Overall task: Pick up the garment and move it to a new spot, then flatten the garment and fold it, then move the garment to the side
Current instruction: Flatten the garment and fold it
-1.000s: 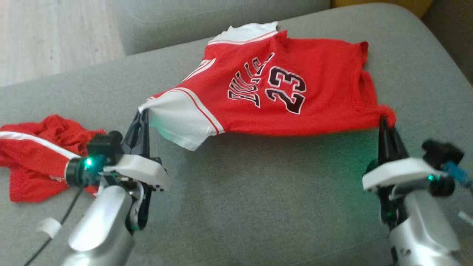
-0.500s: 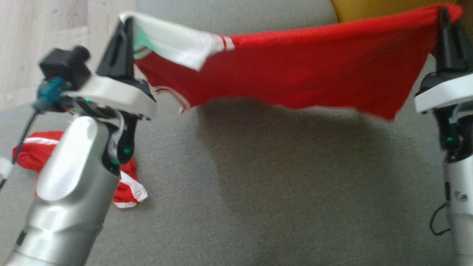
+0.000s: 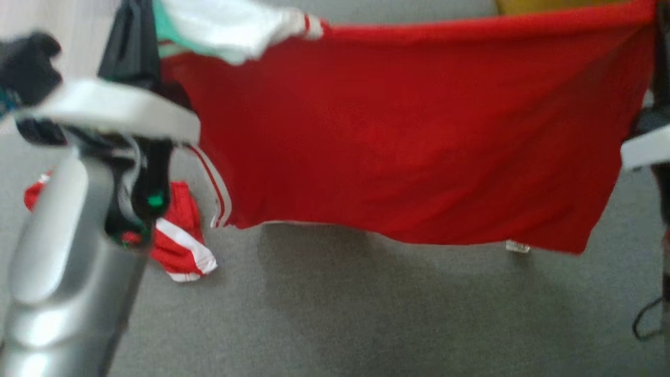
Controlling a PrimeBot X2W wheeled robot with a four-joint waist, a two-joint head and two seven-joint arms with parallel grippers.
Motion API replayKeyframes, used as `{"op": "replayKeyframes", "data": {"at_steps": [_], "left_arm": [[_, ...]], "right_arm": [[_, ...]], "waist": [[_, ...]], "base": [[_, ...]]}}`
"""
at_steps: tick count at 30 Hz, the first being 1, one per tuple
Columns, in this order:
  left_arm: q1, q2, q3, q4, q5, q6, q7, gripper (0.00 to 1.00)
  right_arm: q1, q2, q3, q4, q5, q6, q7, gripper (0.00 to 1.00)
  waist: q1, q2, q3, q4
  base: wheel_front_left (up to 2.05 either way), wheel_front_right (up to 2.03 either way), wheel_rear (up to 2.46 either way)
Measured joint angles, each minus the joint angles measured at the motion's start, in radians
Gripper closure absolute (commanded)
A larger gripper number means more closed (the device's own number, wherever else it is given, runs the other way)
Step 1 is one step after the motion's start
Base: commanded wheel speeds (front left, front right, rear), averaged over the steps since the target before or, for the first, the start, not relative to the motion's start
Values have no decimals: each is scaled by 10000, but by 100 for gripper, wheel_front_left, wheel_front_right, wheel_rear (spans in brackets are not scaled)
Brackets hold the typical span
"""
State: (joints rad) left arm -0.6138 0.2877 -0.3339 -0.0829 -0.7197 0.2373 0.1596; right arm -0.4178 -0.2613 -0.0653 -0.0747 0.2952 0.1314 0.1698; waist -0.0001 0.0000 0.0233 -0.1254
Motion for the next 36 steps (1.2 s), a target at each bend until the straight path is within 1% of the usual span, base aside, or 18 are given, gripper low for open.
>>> {"op": "replayKeyframes", "data": {"at_steps": [2,4,6,9,12,15,18,20,22,24,28,32,36], "left_arm": [[-589,4,25,389,-71,-35,347,100],[-1523,10,21,1045,-150,-201,658,100],[-2689,25,35,1891,-109,-380,767,100],[-4615,36,44,3448,188,-681,644,100],[-6406,-4,61,5083,606,-949,13,100],[-7969,-176,219,6497,907,-1014,-905,100],[-9147,-433,257,7517,1145,-1235,-1837,100],[-9606,-596,245,8073,1243,-1455,-2336,100],[-9748,-777,211,8606,1239,-1793,-2677,100],[-9729,-924,127,9127,1237,-2073,-2901,100],[-9403,-1139,-134,9921,1243,-2397,-3304,100],[-8212,-1191,-550,10506,1494,-2617,-3599,100],[-6677,-1360,-989,10899,1507,-2964,-3649,100]], "right_arm": [[-484,0,-10,157,194,0,146,100],[-1289,-107,102,616,228,0,240,100],[-2367,-293,336,1285,238,0,240,100],[-4345,-385,721,2690,359,0,12,100],[-6255,-570,1166,4253,261,0,-608,100],[-7977,-648,1375,5779,-56,0,-1620,100],[-9194,-640,1453,7018,-303,0,-2638,100],[-9583,-639,1601,7710,-426,0,-3206,100],[-9647,-621,1770,8378,-441,0,-3605,100],[-9611,-621,1944,8982,-347,0,-3785,100],[-9206,-692,2677,9775,-77,0,-3917,100],[-8172,-761,3532,10523,558,0,-3812,100],[-7233,-1141,4368,10947,1195,0,-3281,100]], "waist": [[2,0,333,21],[3,0,748,37],[3,0,1232,46],[5,0,2040,64],[7,-1,2829,109],[8,-1,3530,184],[7,-1,4062,305],[6,-1,4293,414],[4,-1,4431,553],[3,-1,4528,673],[3,-1,4643,896],[1,-1,4479,1079],[1,-1,4157,1242]], "base": [[0,0,0],[0,0,0],[0,0,0],[0,0,0],[0,0,0],[0,0,0],[0,0,0],[0,0,0],[0,0,0],[0,0,0],[0,0,0],[0,0,0],[0,0,0]]}}
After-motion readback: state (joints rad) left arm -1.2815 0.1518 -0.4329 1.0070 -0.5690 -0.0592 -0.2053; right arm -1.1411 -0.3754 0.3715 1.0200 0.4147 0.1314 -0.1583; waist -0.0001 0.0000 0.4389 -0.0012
